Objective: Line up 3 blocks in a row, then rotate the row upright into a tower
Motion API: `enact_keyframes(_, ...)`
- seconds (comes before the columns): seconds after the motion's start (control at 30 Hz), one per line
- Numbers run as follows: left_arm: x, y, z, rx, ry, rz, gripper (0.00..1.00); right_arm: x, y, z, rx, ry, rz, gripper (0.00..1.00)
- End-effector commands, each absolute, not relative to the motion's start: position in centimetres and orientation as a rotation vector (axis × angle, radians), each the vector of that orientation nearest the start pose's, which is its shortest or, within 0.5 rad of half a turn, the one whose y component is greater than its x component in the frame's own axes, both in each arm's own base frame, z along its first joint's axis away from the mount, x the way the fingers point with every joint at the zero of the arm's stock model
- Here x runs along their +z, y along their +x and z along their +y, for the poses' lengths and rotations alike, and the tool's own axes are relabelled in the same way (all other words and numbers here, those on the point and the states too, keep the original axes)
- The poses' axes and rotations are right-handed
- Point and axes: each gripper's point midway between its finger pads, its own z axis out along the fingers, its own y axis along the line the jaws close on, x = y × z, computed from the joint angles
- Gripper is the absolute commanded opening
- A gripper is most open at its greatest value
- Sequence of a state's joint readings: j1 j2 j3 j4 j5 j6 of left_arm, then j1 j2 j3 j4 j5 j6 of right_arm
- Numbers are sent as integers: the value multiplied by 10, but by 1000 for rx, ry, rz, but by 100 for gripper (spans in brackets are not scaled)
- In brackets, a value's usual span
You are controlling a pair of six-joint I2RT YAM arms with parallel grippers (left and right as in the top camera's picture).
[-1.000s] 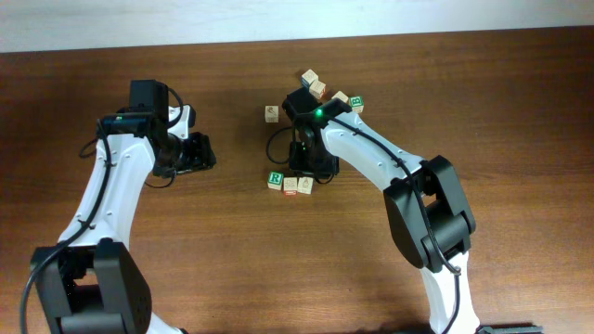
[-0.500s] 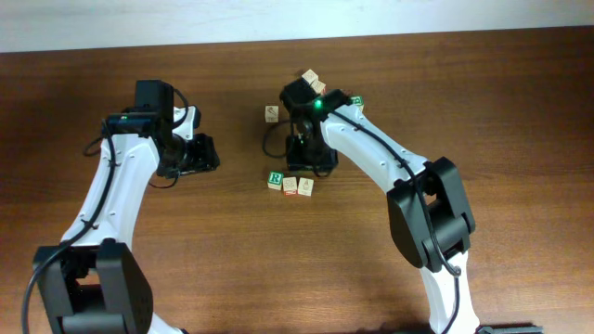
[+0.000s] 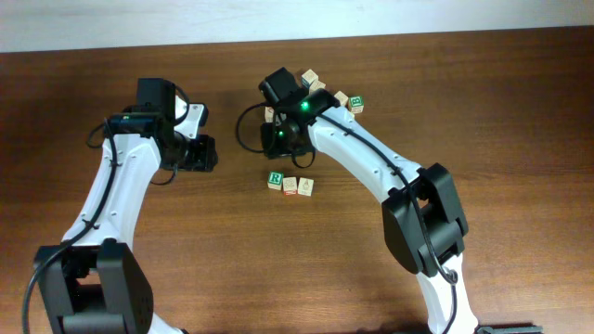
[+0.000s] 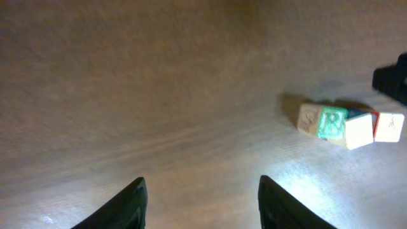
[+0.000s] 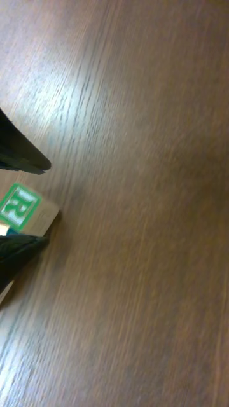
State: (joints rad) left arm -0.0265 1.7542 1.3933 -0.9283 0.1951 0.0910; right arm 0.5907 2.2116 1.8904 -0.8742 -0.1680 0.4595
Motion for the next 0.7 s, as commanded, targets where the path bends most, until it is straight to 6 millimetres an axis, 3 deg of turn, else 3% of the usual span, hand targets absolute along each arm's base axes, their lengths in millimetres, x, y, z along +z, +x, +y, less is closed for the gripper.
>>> enact_keyframes(0.0, 114, 401, -26, -197, 168, 2788, 55, 64, 408, 316, 474, -259, 2866, 32)
enact_keyframes(0.33, 116, 405, -15, -193, 99, 2776, 58, 44, 408, 313, 453, -269, 2852, 24)
enact_keyframes(0.53, 116, 405, -15, -193, 99, 2776, 59, 42, 405, 319, 472, -387, 2830, 22)
enact_keyframes(0.67, 116, 405, -16, -197, 100, 2776, 59, 28, 396, 325, 454, -448, 2853, 17)
